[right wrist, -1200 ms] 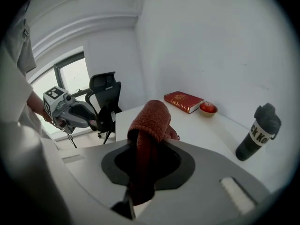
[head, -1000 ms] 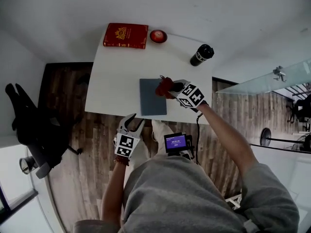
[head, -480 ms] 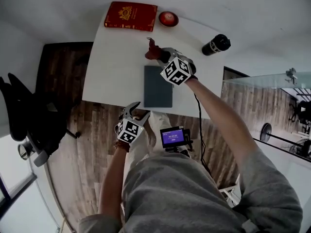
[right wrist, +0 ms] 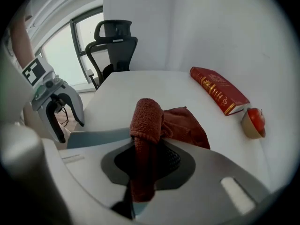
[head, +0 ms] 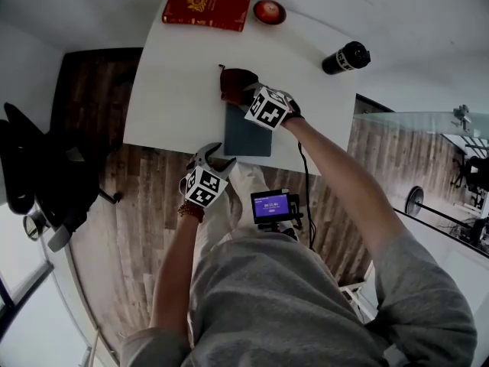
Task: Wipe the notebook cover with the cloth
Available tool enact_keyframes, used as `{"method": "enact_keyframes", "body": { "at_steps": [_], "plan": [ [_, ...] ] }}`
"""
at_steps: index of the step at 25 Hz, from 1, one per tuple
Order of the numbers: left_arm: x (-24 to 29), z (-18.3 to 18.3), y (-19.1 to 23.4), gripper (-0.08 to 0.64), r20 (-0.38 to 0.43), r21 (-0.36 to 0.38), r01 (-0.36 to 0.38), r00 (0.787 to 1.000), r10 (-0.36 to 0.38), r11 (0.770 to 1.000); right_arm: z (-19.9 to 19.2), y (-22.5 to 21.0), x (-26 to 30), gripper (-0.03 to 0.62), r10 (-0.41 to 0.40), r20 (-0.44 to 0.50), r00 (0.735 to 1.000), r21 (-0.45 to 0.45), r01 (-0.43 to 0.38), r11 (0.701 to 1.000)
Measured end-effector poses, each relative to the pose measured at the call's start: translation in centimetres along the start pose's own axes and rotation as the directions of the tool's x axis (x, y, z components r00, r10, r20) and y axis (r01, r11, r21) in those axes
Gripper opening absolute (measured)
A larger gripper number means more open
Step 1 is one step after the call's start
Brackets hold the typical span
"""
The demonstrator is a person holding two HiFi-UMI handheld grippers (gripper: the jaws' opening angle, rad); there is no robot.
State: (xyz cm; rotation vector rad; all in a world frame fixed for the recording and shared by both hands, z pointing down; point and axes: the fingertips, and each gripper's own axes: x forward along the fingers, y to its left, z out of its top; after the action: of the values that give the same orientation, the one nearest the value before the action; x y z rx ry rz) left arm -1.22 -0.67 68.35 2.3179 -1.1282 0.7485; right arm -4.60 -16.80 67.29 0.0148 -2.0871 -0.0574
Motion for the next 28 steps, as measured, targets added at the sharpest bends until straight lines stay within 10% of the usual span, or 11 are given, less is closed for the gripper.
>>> {"method": "enact_keyframes", "body": {
  "at_steps": [28],
  "plan": [
    [0.9,-0.9,0.7,0.207,-0.091,-0.011,-0.086,0.992,0.085,0.996,-1.3,4.6,-0.3,0.057,0.029,-0.069,0.997,0.023,-0.027,0.999]
  ]
}}
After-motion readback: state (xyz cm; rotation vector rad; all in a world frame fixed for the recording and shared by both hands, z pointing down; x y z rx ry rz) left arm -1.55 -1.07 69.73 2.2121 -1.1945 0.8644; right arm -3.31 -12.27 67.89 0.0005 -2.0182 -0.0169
